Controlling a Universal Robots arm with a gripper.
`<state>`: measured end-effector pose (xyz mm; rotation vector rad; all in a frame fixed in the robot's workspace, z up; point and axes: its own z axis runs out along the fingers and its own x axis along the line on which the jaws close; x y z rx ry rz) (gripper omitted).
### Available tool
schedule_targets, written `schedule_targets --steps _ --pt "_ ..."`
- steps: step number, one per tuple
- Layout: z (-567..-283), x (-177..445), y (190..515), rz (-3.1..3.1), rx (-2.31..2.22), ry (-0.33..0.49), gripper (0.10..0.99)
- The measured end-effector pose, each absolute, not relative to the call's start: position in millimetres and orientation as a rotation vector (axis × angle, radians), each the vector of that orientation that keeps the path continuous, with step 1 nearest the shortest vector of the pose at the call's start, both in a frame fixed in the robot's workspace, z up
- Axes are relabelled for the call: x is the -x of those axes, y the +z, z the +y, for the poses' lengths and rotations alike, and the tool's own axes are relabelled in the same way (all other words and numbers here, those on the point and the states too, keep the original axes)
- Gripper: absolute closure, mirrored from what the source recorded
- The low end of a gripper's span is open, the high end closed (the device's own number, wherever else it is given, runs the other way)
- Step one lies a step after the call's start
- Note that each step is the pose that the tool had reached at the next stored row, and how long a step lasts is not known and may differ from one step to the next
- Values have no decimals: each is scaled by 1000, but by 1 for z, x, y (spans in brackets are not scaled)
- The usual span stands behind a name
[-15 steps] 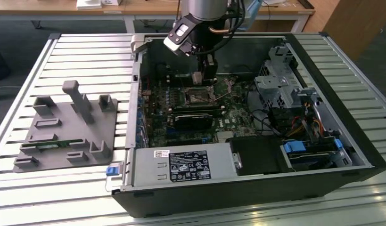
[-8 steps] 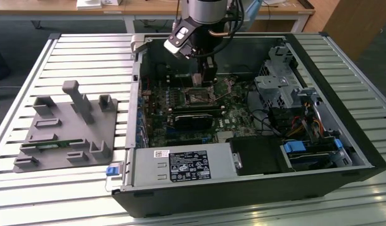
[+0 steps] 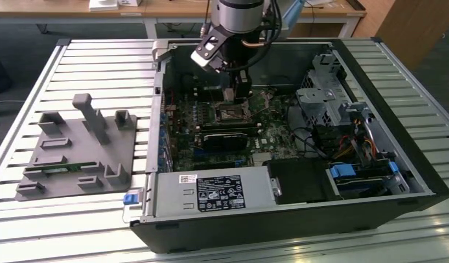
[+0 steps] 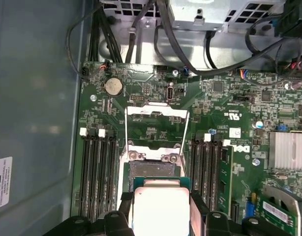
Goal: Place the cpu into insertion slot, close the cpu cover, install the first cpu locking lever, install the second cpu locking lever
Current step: 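Place the cpu into insertion slot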
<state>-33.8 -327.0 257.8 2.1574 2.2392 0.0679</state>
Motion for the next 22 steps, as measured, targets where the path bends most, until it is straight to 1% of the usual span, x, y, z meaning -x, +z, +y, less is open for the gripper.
schedule_targets --steps 22 --pt "-325 33 229 2239 -2157 67 545"
